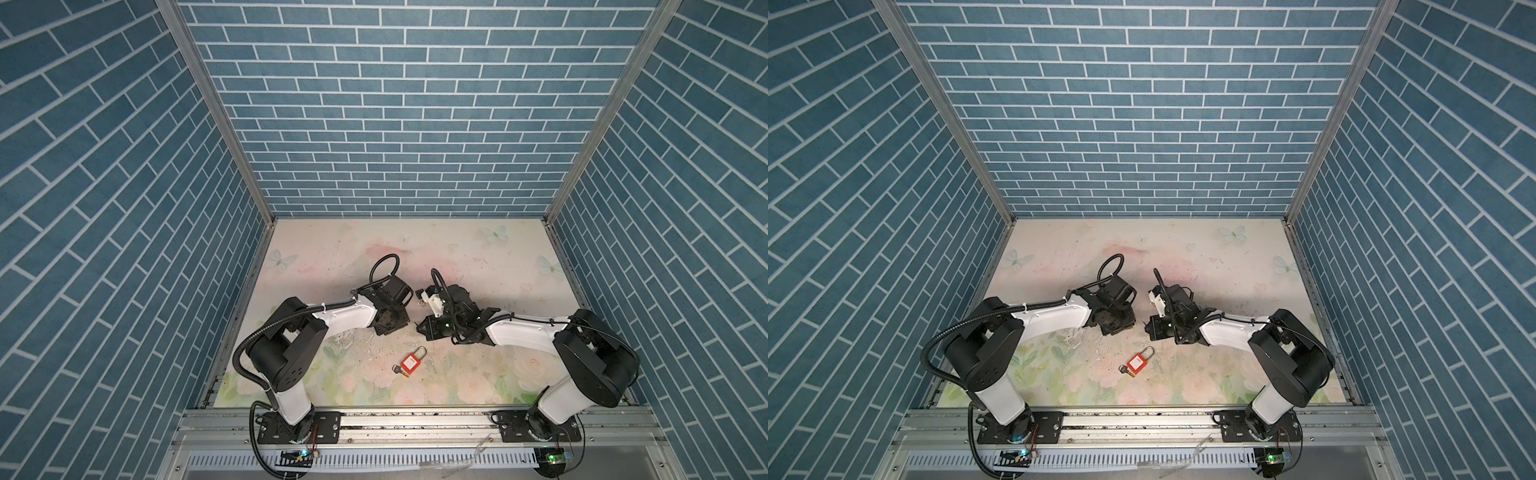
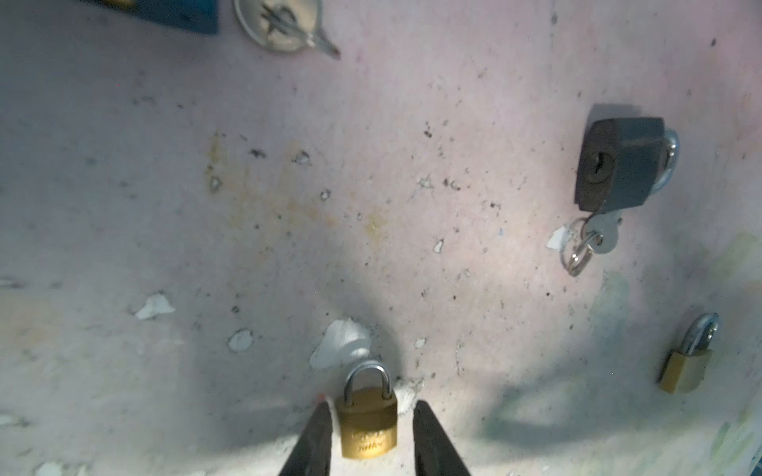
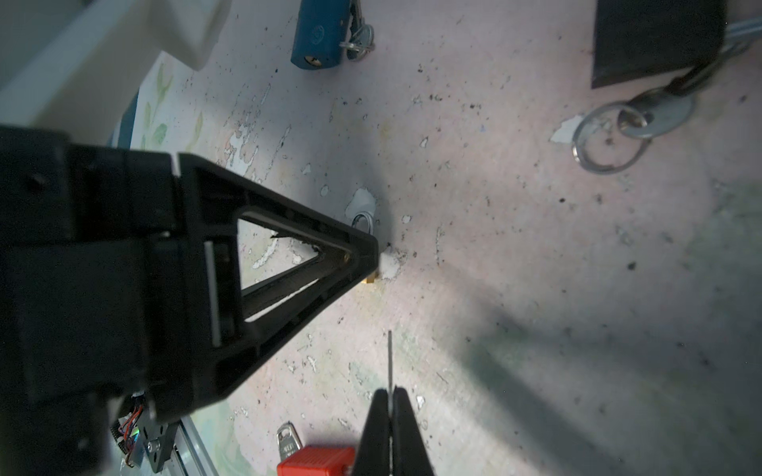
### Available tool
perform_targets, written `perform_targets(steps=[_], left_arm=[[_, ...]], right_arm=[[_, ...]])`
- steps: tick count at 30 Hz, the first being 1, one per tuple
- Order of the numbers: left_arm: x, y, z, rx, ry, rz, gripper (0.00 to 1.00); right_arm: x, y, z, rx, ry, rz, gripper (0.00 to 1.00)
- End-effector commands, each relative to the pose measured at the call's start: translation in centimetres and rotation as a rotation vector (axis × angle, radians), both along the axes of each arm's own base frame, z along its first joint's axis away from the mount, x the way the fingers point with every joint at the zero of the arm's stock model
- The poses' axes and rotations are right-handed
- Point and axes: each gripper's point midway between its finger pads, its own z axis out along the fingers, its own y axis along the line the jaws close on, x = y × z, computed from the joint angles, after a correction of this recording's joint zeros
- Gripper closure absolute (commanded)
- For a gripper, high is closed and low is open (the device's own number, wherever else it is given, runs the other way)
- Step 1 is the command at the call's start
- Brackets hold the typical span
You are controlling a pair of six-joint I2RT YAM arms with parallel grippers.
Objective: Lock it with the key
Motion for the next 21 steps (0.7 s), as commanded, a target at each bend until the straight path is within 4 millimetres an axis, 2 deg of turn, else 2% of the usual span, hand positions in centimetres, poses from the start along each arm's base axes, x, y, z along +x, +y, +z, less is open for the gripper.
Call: perform_targets(steps=[1, 5, 8, 11, 14, 19, 21], left_arm=[[0.4, -0.2, 0.6, -0.008, -0.034, -0.016, 0.62], [1.1, 0.3, 2.6, -0.004, -0.097, 0.001, 0.62], [2.3, 1.6, 5.3, 0.011, -0.189, 0.036, 0.62], [3.5, 3.6, 8.8, 0.010, -0.311, 0.069, 0.61], [4.2, 6.7, 12.3, 0.051, -0.448, 0.105, 0.60], [3.8, 11.3, 17.6, 0.108, -0.673, 0.130, 0.48], [3.4, 12.7, 18.8, 0.113, -0.737, 0.138, 0.46]], right_arm=[[0.2, -0.1, -0.5, -0.004, 0.035, -0.029, 1.00], [0.3, 0.2, -0.6, 0.002, 0.044, -0.027, 1.00], [0.6, 0.6, -0.8, 0.004, 0.058, -0.022, 1.00], [0.9, 1.2, -1.0, 0.002, 0.075, -0.013, 1.00], [1.4, 1.8, -1.1, 0.000, 0.087, -0.007, 1.00], [1.9, 2.9, -2.0, -0.012, 0.125, 0.005, 1.00], [2.2, 3.3, -2.3, -0.013, 0.135, 0.007, 1.00]])
